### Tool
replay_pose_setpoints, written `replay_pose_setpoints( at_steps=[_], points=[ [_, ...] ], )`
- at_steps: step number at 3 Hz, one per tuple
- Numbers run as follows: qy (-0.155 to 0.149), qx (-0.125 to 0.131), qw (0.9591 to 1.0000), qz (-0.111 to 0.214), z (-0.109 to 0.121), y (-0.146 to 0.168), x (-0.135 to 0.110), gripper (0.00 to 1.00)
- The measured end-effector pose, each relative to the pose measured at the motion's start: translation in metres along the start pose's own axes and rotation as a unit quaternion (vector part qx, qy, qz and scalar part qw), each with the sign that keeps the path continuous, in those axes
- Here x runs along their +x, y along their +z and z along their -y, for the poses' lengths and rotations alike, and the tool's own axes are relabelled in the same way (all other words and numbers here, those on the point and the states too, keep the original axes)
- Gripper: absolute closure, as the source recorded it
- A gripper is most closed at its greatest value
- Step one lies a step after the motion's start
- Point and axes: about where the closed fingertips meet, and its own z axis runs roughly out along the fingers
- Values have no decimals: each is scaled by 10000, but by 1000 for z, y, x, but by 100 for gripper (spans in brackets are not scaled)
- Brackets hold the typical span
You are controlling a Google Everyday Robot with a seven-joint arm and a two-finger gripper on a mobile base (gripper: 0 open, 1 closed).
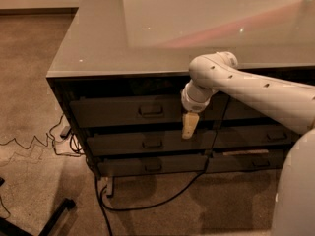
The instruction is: Open top drawer
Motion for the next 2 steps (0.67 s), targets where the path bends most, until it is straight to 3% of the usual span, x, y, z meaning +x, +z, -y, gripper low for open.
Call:
replay_pose_setpoints(
  at_steps=[2],
  points=[
    [-127, -49, 9999, -95, 12, 5, 1, 0]
  ],
)
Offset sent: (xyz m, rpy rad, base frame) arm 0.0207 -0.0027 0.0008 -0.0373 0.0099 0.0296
